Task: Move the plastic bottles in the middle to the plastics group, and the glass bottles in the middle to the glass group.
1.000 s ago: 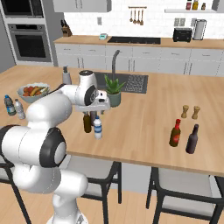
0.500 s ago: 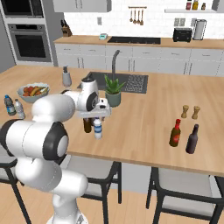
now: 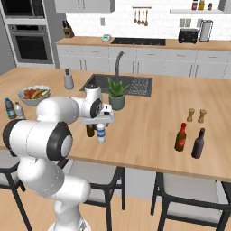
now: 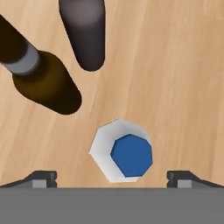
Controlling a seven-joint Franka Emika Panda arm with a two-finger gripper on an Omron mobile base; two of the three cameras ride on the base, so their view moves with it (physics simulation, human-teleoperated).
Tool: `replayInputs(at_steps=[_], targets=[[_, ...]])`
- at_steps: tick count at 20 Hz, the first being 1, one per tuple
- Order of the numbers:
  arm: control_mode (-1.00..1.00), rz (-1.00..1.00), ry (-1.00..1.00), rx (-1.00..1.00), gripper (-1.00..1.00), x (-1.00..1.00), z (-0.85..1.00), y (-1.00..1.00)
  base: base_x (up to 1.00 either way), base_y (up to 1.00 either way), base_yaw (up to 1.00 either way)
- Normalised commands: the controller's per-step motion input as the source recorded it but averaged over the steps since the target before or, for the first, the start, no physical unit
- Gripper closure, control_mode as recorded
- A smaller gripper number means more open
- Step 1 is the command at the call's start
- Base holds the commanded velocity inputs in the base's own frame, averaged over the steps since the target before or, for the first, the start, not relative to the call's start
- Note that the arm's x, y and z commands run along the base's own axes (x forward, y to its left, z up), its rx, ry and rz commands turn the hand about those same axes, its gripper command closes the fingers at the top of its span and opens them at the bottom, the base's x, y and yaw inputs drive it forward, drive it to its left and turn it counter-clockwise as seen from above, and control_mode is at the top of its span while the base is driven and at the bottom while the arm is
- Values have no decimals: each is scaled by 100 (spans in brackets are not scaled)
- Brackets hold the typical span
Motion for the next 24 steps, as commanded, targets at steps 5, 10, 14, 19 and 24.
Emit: replayInputs(at_steps=[5,10,14,19,24], targets=[[-100,0,0,1,-100,19,-1,-3,0,0,0],[-100,0,0,1,-100,0,-24,0,0,0,0],[-100,0,0,1,-100,0,-17,0,0,0,0],[-100,0,0,0,100,0,0,0,0,0,0],[-100,0,0,0,100,-2,0,0,0,0,0]])
